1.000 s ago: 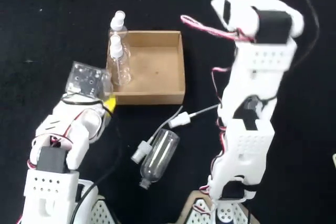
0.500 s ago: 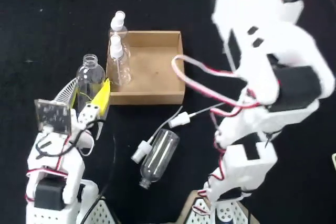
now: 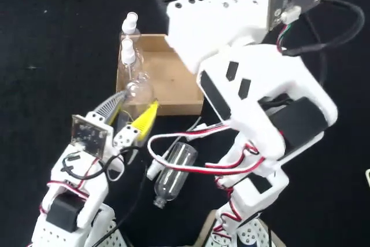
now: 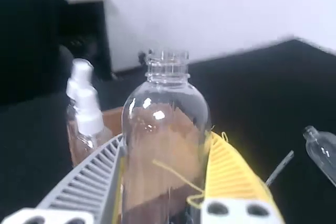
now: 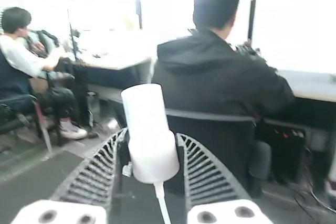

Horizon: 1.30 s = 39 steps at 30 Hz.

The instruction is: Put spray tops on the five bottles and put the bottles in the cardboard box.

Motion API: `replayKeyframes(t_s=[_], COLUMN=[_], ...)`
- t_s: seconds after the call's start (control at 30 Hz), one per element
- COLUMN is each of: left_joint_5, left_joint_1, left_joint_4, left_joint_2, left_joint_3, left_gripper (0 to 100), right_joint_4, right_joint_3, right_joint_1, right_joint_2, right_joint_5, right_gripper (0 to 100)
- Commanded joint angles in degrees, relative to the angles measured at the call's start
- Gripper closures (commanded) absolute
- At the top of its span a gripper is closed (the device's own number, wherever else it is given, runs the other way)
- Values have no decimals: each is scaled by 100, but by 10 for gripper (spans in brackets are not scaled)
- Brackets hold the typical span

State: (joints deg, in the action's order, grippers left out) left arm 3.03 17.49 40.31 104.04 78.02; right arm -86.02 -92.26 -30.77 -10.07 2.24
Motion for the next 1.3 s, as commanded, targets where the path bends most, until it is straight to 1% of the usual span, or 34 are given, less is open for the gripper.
replayKeyframes(t_s=[0.0, 0.13, 0.27, 0.3, 0.33, 0.47, 0.67, 0.83, 1.0, 1.13, 1.27], left_joint_5=[-62, -62, -62, -62, -62, -62, -62, -62, -62, -62, -62], left_joint_1=[127, 127, 189, 259, 277, 391, 330, 330, 365, 374, 374], left_joint_4=[-431, -1609, -3631, -4062, -4308, -4378, -4413, -4396, -4378, -4378, -4378], left_joint_2=[62, 62, 62, 53, 35, 62, 53, 53, 53, 53, 53], left_joint_3=[145, 787, 1736, 1938, 1938, 1930, 1930, 1930, 1930, 1930, 1930], left_gripper=[966, 966, 970, 970, 970, 970, 970, 970, 970, 970, 970], right_joint_4=[229, 264, 369, 396, 396, 273, -88, -264, -413, -273, -264], right_joint_3=[-110, -145, -163, -163, -171, -171, -365, -347, -347, -347, -347], right_joint_1=[-308, -475, -457, -457, -466, -624, -659, -677, -1108, -1354, -1284], right_joint_2=[22, -303, -620, -673, -699, -699, -664, -189, 268, 295, 154], right_joint_5=[26, 26, 18, 18, 18, 26, 18, 18, 9, -422, -501], right_gripper=[987, 987, 987, 987, 987, 988, 988, 988, 987, 988, 988])
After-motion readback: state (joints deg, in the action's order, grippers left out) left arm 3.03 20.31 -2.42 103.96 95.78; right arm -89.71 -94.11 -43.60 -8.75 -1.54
